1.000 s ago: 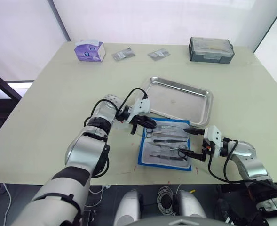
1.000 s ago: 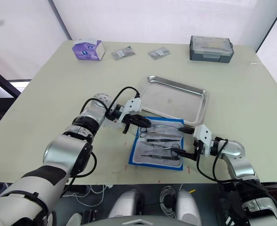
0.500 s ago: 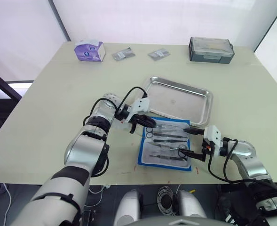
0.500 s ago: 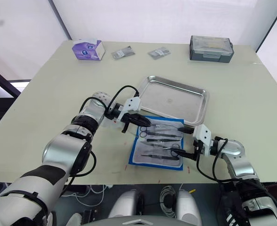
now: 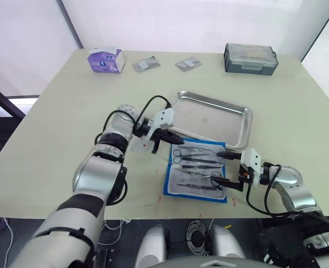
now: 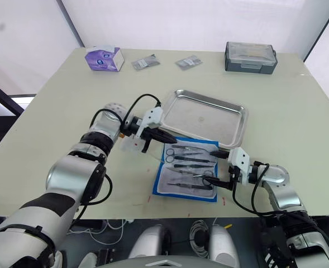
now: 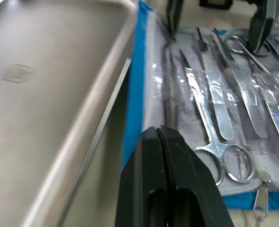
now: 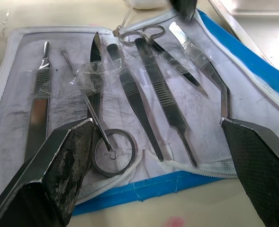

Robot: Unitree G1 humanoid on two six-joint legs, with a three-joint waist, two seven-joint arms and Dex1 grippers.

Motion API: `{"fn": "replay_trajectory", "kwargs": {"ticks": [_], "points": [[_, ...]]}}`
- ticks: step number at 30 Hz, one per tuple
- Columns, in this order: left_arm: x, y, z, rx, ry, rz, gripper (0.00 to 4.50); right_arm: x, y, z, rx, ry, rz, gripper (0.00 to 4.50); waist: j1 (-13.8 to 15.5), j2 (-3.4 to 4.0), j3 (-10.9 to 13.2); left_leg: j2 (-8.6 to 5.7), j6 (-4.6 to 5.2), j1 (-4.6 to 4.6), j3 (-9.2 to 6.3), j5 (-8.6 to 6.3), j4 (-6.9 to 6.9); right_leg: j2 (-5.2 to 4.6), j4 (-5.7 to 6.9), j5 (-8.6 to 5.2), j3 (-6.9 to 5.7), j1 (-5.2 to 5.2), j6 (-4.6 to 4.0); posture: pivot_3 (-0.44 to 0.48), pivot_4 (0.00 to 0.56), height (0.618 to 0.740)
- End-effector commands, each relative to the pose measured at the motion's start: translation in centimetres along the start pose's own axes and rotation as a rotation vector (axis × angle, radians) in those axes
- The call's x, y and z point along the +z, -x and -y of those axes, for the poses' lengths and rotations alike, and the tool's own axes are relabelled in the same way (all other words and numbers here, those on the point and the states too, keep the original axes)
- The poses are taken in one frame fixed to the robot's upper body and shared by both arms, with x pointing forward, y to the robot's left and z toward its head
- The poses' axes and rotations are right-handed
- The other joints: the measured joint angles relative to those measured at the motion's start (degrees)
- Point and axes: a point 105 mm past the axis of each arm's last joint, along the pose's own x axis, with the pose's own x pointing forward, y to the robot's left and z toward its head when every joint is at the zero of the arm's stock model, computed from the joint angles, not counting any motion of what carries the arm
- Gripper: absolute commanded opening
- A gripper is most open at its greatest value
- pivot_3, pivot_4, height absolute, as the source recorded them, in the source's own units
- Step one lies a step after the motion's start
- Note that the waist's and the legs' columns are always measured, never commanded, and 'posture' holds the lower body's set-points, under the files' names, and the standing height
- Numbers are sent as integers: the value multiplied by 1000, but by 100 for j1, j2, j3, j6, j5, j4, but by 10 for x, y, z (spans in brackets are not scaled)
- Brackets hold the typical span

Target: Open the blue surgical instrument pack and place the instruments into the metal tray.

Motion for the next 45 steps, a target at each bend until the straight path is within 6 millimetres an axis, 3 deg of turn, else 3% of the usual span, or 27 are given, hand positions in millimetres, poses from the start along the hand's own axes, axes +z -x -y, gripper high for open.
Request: {"fn": "replay_trajectory", "kwargs": {"ticks": [1,22,27,29,38,40,42,45], "points": [[13,8,-2,-20,-28,21,88,-40,-3,-23,65,-93,-152,4500,2,0,0,0,0,0,0,0,0,0,0,0,0,0,0,0,150,727],[30,1,3,-27,-85,163,88,-41,-3,-24,61,-96,-148,4500,-2,0,0,1,0,0,0,0,0,0,0,0,0,0,-1,0,150,727],[27,3,10,-21,-152,183,2165,-41,-3,-24,60,-96,-148,4500,-1,0,0,2,0,2,-1,0,-1,0,1,-1,1,0,-2,0,150,727],[26,3,14,-17,-188,199,2789,-41,-3,-23,60,-96,-148,4500,0,0,0,2,0,2,0,0,-1,0,1,-1,1,0,-2,0,150,727],[10,1,23,24,-279,203,2789,-41,-3,-23,59,-94,-147,4500,7,0,0,2,0,3,1,0,-2,0,0,-1,1,0,-4,0,150,727],[8,1,23,37,-302,191,2422,-41,-3,-23,58,-94,-147,4500,6,0,-1,2,0,3,2,0,-2,0,0,-2,1,1,-4,0,150,727],[6,1,22,41,-311,186,1732,-40,-3,-23,57,-93,-146,4500,5,0,0,2,0,3,3,0,-2,0,0,-2,1,1,-4,0,150,727],[5,0,22,38,-292,196,98,-40,-3,-23,55,-93,-146,4500,6,0,0,2,0,3,2,0,-2,0,0,-2,0,1,-4,0,150,727]]}}
